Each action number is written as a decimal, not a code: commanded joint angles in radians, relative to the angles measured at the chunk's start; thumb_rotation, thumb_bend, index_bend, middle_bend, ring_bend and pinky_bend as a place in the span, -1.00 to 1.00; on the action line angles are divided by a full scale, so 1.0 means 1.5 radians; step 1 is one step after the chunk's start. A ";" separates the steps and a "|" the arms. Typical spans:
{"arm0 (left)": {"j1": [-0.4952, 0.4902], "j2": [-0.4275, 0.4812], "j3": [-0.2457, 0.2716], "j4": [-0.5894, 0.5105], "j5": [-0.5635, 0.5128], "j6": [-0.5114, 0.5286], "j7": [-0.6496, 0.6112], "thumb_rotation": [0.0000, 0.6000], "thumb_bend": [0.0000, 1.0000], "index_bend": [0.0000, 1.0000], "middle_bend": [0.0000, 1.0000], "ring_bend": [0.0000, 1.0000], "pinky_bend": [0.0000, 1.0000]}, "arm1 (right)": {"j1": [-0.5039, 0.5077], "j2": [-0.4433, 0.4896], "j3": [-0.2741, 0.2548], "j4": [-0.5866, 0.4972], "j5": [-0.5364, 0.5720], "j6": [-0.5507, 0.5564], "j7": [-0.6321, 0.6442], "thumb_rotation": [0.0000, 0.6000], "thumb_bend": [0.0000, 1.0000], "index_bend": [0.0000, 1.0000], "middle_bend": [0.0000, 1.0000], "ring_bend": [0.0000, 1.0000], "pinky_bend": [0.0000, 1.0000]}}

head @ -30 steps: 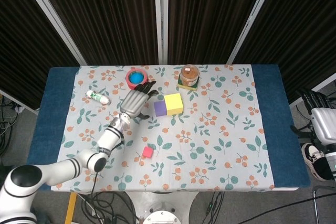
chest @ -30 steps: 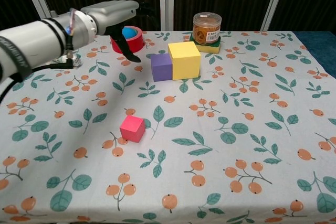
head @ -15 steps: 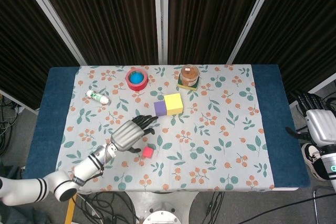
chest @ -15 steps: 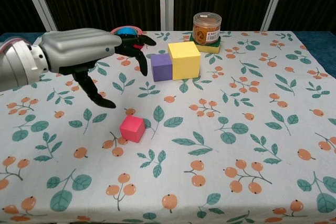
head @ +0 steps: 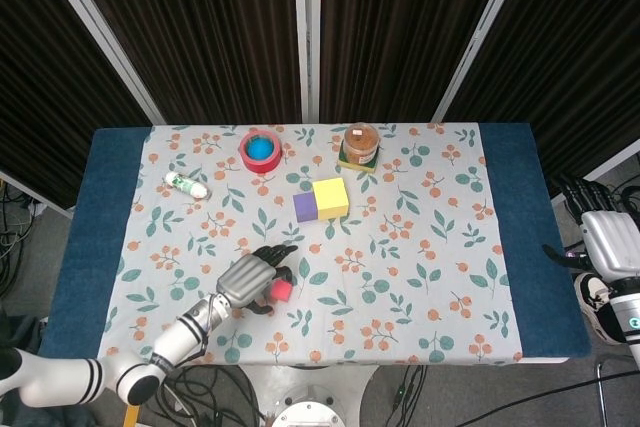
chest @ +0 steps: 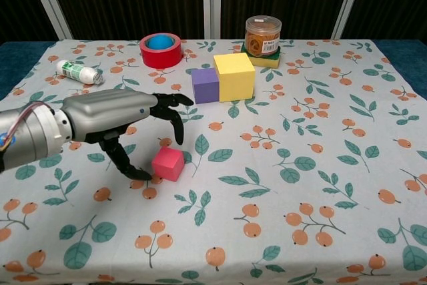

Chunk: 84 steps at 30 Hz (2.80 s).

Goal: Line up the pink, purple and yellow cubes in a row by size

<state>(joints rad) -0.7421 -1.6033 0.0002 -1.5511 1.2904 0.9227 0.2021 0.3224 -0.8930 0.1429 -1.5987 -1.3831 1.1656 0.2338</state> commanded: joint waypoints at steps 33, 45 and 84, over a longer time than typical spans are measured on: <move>0.024 -0.050 -0.078 0.035 -0.090 0.008 0.009 1.00 -0.38 0.05 -0.73 -0.84 -0.67 | -0.008 0.002 -0.004 0.007 -0.005 0.009 0.016 1.00 -0.76 -1.00 -0.97 -1.00 -0.94; -0.029 -0.050 -0.174 0.112 -0.201 -0.023 0.035 1.00 -0.39 0.03 -0.73 -0.84 -0.67 | -0.009 0.005 -0.003 0.001 -0.008 0.014 0.013 1.00 -0.76 -1.00 -0.97 -1.00 -0.94; -0.206 -0.241 -0.265 0.405 -0.508 -0.050 0.205 1.00 -0.39 -0.03 -0.73 -0.84 -0.67 | -0.019 0.019 -0.002 0.005 0.006 0.015 0.016 1.00 -0.76 -1.00 -0.97 -1.00 -0.94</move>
<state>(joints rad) -1.0502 -1.9623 -0.3946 -0.9460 0.5305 0.8491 0.5083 0.2938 -0.8644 0.1400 -1.5916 -1.3742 1.1875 0.2576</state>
